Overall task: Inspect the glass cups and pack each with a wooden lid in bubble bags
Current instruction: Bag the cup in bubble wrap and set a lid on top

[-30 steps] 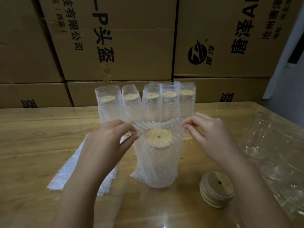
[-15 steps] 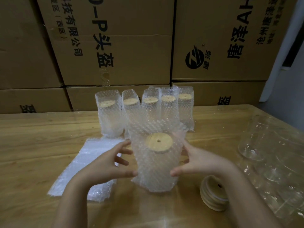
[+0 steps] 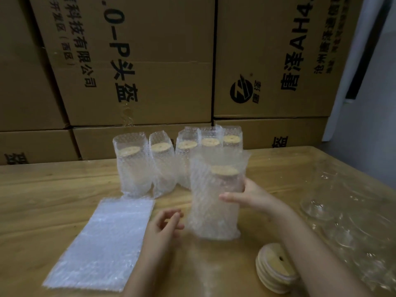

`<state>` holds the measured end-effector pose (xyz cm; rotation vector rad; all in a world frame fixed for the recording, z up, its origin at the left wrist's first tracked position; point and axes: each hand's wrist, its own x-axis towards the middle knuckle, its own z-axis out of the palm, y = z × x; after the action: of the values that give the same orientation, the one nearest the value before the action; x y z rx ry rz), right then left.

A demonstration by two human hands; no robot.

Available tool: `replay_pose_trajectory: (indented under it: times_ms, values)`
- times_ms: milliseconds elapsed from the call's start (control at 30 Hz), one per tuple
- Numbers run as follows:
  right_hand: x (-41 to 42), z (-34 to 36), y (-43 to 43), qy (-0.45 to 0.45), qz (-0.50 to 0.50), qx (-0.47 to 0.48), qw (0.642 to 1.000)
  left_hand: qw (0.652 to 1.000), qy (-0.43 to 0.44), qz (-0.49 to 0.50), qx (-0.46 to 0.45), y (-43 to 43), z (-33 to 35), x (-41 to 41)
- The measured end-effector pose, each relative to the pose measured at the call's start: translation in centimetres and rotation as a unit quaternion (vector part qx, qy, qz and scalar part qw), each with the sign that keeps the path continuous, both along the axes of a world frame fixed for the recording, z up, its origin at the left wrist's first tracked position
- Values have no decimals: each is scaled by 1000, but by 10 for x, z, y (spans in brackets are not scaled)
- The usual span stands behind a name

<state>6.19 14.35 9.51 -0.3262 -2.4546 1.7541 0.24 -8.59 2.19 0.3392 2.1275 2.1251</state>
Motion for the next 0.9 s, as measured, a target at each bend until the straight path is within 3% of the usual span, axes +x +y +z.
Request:
replay_pose_trajectory:
  times_ms: [100,267,900]
  values:
    - [-15,3,30,36,-103,-42,993,999,-39,-4,-6,11,-23,-1]
    - [-52,-6,67,44,-281,36,958,992,18,-52,-113,16,-38,-5]
    - [-108,-32,84,38,-282,130,950,987,32,-35,-150,14,-40,-6]
